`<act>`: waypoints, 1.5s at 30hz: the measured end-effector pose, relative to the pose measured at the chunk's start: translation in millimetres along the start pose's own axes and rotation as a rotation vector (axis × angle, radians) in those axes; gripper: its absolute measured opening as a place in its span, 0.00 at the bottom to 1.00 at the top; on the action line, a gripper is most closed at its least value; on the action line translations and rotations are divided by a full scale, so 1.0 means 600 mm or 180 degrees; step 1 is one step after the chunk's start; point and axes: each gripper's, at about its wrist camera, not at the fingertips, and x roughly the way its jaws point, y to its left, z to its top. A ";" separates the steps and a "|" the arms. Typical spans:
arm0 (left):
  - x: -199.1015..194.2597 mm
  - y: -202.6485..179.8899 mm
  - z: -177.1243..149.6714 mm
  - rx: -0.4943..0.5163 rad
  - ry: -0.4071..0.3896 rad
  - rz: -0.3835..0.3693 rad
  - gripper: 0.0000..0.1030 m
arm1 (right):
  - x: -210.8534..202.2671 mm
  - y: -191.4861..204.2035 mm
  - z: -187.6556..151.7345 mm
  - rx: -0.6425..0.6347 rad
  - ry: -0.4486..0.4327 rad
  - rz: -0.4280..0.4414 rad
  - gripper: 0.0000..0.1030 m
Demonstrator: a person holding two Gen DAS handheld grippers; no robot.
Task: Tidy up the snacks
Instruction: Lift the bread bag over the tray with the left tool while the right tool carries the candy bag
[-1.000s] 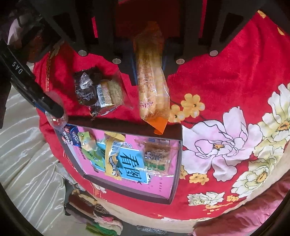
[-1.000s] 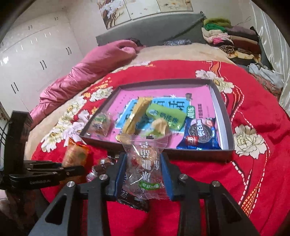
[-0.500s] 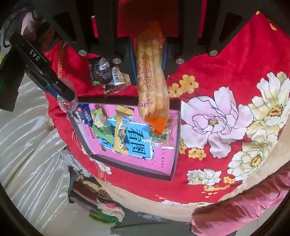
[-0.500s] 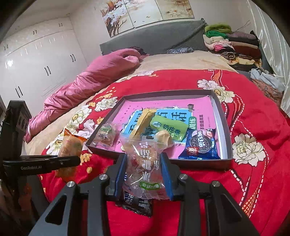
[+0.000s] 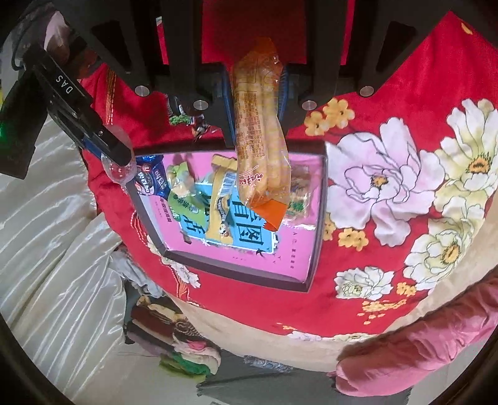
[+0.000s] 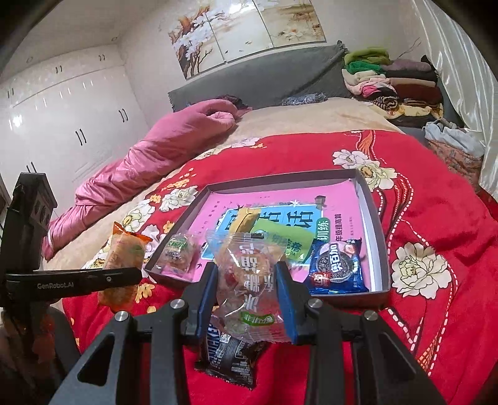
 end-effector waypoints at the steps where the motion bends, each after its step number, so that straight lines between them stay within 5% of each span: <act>1: 0.002 -0.002 0.004 -0.0001 -0.0007 -0.0003 0.23 | -0.001 -0.001 0.000 0.0009 -0.0006 0.0004 0.37; 20: 0.051 -0.035 0.042 0.0174 -0.0008 0.0039 0.23 | 0.010 -0.039 0.029 0.0110 -0.0186 -0.0113 0.37; 45: 0.121 -0.072 0.071 0.0438 0.0050 0.0028 0.24 | 0.078 -0.053 0.038 0.0084 -0.0028 -0.0148 0.37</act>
